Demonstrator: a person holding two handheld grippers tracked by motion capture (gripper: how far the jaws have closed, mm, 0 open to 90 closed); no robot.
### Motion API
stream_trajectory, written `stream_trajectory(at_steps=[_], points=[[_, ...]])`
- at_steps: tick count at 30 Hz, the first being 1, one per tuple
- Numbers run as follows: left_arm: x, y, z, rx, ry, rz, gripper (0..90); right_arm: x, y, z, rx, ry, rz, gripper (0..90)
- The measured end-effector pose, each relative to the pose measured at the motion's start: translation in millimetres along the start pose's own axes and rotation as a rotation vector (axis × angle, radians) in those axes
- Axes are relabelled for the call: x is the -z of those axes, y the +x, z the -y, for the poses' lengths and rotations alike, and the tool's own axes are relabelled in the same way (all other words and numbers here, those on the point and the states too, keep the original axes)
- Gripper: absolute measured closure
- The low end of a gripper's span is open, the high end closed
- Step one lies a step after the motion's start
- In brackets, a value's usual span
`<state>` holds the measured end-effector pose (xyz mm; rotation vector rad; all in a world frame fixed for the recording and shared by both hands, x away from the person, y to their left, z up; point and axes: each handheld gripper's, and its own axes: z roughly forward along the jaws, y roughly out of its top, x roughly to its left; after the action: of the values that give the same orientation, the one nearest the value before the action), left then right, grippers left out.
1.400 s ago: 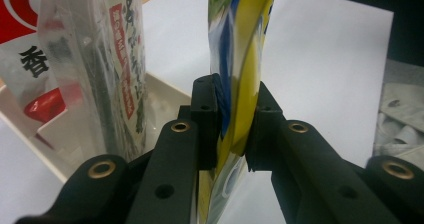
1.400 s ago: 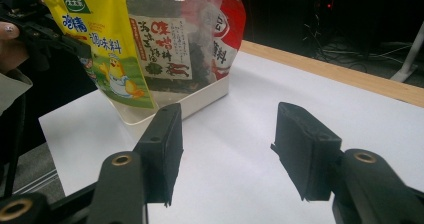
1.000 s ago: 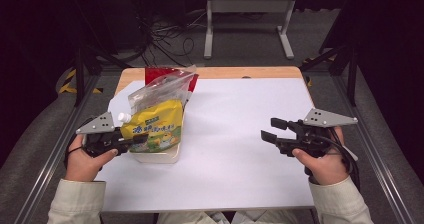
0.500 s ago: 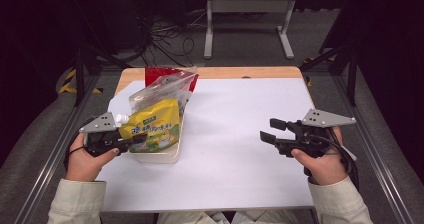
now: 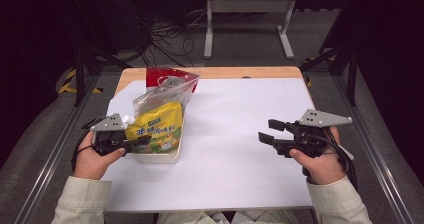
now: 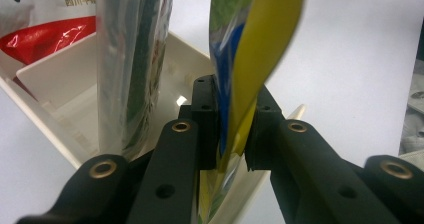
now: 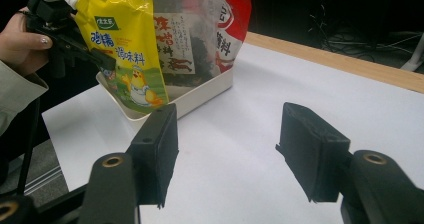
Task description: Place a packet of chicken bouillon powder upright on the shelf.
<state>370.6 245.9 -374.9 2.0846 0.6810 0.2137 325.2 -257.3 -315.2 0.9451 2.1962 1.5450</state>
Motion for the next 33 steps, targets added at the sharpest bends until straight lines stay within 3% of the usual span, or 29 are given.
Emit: stream_trajectory(at_steps=[11, 18, 19, 21, 24, 27, 30, 33], points=[[-4.6, 14.0, 15.8, 0.072, -0.05, 0.01, 78.4, -2.0, -2.6, 2.0, -0.011, 0.012, 0.003, 39.5], [-3.6, 11.0, 16.9, 0.064, -0.056, -0.009, 75.9, -3.5, -6.7, 5.4, -0.016, 0.027, 0.021, 38.0], [-3.0, 10.0, 16.8, 0.045, -0.053, -0.024, 74.3, -3.3, -7.8, 5.7, -0.017, 0.027, 0.024, 37.8], [-2.3, 8.3, 17.0, 0.046, -0.065, -0.048, 64.2, -3.3, -9.4, 6.0, -0.02, 0.026, 0.027, 37.4], [2.1, 5.2, 17.3, 0.054, -0.088, -0.044, 50.0, -2.9, -10.7, 6.2, -0.016, 0.027, 0.032, 36.7], [8.7, 0.5, 18.8, 0.059, -0.105, -0.081, 35.0, -0.6, -11.4, 6.4, -0.008, 0.022, 0.039, 35.4], [16.2, -2.9, 20.8, 0.068, -0.124, -0.091, 29.5, 2.8, -13.1, 8.3, -0.004, 0.022, 0.045, 35.2], [20.7, -6.3, 22.5, 0.063, -0.119, -0.128, 23.7, 7.3, -16.2, 11.4, -0.004, 0.021, 0.055, 35.2]])
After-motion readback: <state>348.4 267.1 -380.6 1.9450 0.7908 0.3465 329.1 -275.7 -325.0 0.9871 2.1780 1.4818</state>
